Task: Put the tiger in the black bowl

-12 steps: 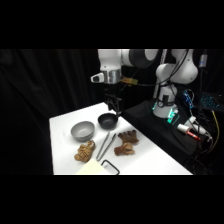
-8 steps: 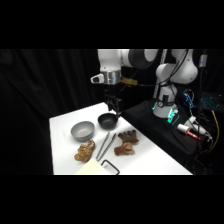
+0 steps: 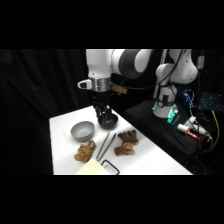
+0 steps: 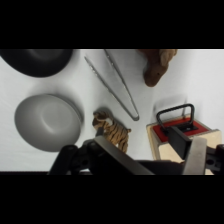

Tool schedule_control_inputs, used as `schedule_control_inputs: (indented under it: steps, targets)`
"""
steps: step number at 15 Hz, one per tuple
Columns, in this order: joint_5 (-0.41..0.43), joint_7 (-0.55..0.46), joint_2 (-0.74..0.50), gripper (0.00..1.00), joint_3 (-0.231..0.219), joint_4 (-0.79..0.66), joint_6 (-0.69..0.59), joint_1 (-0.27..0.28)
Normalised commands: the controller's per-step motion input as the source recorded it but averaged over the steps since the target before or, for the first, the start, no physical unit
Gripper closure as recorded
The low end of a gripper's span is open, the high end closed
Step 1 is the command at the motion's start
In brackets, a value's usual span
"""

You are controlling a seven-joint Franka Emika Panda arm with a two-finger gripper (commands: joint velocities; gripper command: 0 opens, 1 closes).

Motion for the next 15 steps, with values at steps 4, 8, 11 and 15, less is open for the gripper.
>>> schedule_control_inputs:
  steps: [4,8,11,15]
  targets:
    - [-0.229,0.13,0.43,0.0,-0.014,0.45,0.15,0.067]
    - [-0.115,0.02,0.39,0.0,0.002,0.38,0.13,0.061]
    - [-0.117,-0.06,0.35,0.0,-0.016,0.38,0.14,0.034]
    - [-0.138,-0.14,0.3,0.0,-0.046,0.37,0.1,0.001]
